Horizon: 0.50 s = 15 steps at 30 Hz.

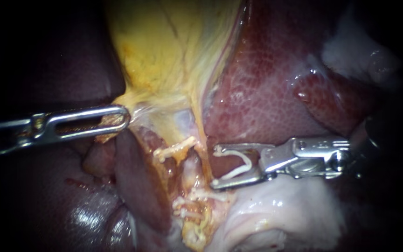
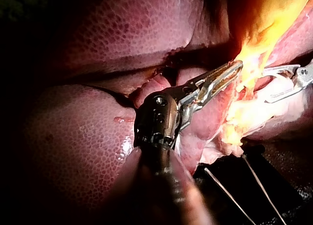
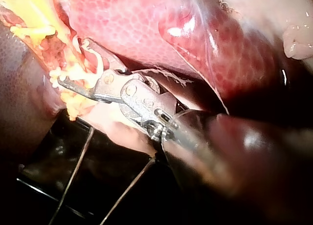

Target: Clipping second clip right tube

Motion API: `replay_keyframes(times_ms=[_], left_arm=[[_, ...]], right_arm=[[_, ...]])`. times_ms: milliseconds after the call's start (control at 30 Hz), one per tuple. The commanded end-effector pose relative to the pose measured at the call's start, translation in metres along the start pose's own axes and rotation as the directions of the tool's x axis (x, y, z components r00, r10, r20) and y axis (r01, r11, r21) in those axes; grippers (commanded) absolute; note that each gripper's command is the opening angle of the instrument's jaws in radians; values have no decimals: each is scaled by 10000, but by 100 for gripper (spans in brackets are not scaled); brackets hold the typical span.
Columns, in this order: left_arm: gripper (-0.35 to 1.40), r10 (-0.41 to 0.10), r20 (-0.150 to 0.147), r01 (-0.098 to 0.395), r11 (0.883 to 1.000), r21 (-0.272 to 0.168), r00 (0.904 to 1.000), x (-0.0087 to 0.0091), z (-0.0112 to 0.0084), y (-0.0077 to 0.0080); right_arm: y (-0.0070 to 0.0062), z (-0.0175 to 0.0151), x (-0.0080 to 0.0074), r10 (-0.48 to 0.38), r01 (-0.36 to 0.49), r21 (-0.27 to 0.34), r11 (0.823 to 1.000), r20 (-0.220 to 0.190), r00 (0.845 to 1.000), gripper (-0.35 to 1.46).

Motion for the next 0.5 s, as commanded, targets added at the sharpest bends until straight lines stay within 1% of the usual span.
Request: replay_keyframes(times_ms=[33,133,233,267,367,400,500], left_arm=[[-35,1,2,-1,10000,-12,10000,0,0,0],[-35,0,5,0,10000,-16,10000,1,0,-1],[-35,2,7,-2,10000,-18,10000,1,0,-1],[-35,2,7,-2,10000,-18,10000,1,0,-1],[-35,2,8,-2,10000,-19,10000,1,0,-1],[-35,2,9,-2,10000,-20,10000,1,0,-1],[-35,2,11,-2,10000,-22,10000,1,1,-1]], right_arm=[[2,5,-2,36,-36,-33,10000,0,10000,60],[7,18,-7,177,-177,-108,9998,0,9998,60],[6,29,-10,311,-310,-19,9995,44,9995,60],[4,32,-11,349,-350,105,9993,88,9994,59],[-7,37,-15,472,-477,848,9953,78,9989,58],[-11,39,-16,444,-459,1070,9932,162,9989,58],[-20,44,-21,418,-465,1488,9878,344,9985,52]])
